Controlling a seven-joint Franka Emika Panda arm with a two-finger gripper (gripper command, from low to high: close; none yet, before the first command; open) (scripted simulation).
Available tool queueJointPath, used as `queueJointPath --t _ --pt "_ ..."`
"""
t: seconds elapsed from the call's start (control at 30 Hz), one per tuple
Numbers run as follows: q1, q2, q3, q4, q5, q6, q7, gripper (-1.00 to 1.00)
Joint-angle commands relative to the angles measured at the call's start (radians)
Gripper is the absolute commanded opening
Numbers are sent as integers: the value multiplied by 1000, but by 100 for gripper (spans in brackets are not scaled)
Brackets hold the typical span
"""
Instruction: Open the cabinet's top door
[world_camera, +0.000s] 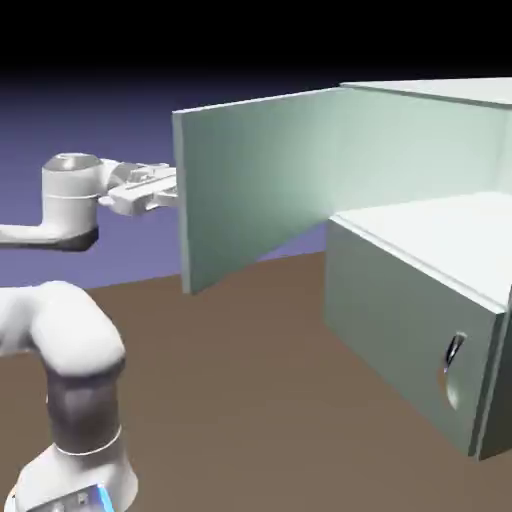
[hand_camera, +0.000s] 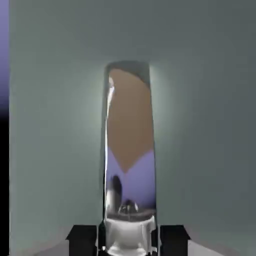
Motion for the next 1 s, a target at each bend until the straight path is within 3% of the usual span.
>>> queueJointPath --t 0.0,0.4,0.97 --pt "-26 14 33 36 22 -32 1 -100" --pt "-397 75 352 471 197 -363 -21 -100" --pt "-903 -42 587 1087 298 -742 -158 -100"
